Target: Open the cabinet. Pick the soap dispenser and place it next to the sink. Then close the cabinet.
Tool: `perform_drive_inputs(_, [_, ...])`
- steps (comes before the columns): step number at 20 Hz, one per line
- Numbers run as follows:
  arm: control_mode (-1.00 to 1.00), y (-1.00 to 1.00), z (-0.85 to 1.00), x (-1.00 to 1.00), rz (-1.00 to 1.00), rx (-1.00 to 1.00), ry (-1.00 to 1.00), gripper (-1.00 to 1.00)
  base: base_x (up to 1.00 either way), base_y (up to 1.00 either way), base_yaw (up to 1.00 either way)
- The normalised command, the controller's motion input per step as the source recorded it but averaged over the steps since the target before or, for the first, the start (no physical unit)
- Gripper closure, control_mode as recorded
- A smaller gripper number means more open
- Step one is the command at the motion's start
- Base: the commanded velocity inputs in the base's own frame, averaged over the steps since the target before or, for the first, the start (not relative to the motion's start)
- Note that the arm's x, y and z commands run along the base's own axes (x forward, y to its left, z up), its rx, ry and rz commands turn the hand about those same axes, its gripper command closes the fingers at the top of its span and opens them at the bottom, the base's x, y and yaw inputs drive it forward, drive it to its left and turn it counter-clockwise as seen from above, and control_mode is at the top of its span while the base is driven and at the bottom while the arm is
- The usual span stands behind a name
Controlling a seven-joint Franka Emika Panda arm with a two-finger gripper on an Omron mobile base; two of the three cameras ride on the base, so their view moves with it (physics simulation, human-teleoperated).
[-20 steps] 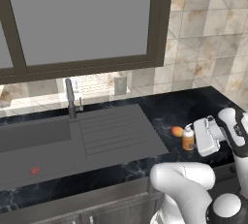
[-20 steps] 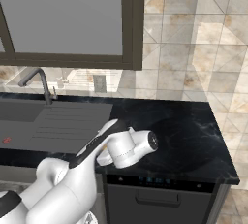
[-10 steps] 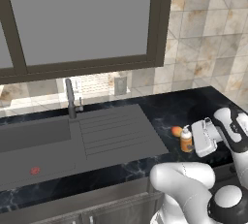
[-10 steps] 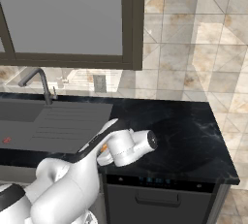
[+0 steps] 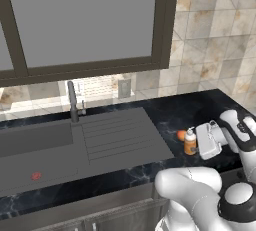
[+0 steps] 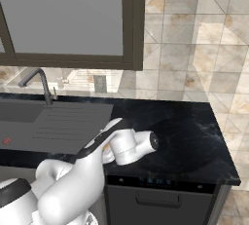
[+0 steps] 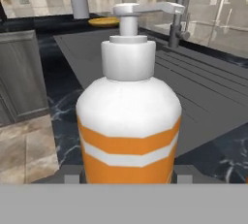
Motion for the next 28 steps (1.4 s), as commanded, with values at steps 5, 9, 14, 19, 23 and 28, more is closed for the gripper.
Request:
perform_drive_inputs(5, [-1.0,0.0,-0.16,0.08,0.0,0.08,0.0,1.0,0.0,0.0,0.0])
perform_drive_inputs(9, [-1.0,0.0,-0.19,0.01,0.0,0.04,0.0,1.0,0.0,0.0,0.0])
perform_drive_inputs(14, [-1.0,0.0,-0.14,0.0,0.0,0.01,0.0,1.0,0.0,0.0,0.0])
perform_drive_inputs(19, [-1.0,0.0,0.0,0.12,0.0,0.0,0.0,1.0,0.0,0.0,0.0])
perform_drive_inputs(23, [-1.0,0.0,0.0,0.18,0.0,0.0,0.0,1.0,0.0,0.0,0.0])
perform_drive_inputs(28, [-1.0,0.0,-0.01,0.12,0.0,0.0,0.0,1.0,0.0,0.0,0.0])
